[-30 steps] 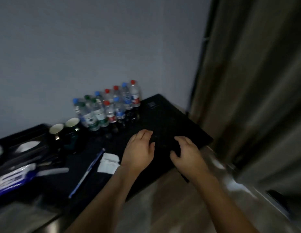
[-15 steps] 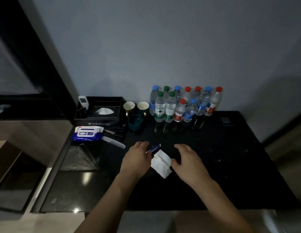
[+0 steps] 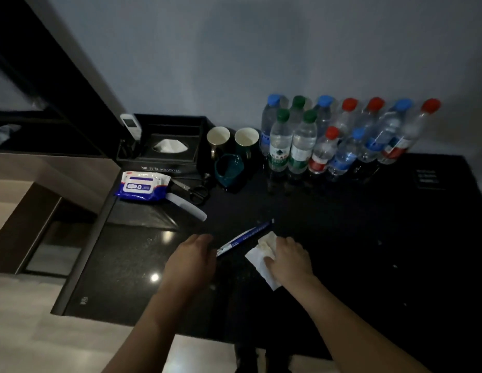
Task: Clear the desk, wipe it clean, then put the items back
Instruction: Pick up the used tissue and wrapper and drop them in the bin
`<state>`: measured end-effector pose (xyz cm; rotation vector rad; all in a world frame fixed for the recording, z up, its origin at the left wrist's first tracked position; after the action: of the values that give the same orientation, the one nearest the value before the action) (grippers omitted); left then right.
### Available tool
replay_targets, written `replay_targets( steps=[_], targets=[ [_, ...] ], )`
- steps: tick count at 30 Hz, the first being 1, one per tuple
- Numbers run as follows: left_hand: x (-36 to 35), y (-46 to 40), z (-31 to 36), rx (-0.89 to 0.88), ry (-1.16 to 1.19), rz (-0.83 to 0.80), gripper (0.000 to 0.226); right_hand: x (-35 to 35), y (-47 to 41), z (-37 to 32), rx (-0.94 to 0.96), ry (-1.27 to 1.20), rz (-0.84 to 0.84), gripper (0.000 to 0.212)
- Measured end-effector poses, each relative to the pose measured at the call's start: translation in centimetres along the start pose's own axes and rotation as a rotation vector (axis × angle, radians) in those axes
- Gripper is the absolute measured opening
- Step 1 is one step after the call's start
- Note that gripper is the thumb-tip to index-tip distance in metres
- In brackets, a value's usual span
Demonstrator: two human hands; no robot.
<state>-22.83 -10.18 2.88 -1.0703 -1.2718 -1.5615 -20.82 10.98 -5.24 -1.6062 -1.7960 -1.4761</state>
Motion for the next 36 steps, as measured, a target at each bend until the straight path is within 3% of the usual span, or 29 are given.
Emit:
replay_targets(
  steps=[4,8,11,23,30,36],
  targets=[
    [-1.8,-1.9,-0.3,0.006,-0.018,-0.031,0.018,-3.0,-3.0,0.0,0.018,0.102,-0.022,0.054],
    [-4.0,-3.7,0.1,-0.006,-0.032,-0.077,0.015,-3.2,-3.9,-0.3,0.08,0.093,-0.015,0.031],
    [-5.1,-4.9,1.4,-0.033,-0.054,-0.116,0.024,-1.8,-3.4,-0.4,0.106,0.022,-0.005,0.023],
    [-11.2,-9.7,7.1,-0.123,-0.388,-0.198,0.03,5.5,-1.1,2.2,0.054,-0.237,0.115,0.027],
    [-6.4,-7.2,4.9,0.052,-0.149,-0.042,0.014,6.4,0.4,-0.4,0.194,-0.25,0.167,0.027],
    [0.7,-1.4,-1.2,0.254,0.033,0.153,0.017,6.4,2.1,-7.9,0.377,-0.256,0.11,0.025]
  ],
)
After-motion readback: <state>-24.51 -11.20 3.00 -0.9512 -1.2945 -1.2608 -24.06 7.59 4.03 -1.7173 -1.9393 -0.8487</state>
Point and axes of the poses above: each hand's wrist, its own y-axis away from the middle knuckle, its own x-axis out of the back of the hand, z = x × y, the point moved 8 cm from there along -y, towards the middle knuckle, and after that the axes turned 15 degrees about -y, right-handed, at the moved point
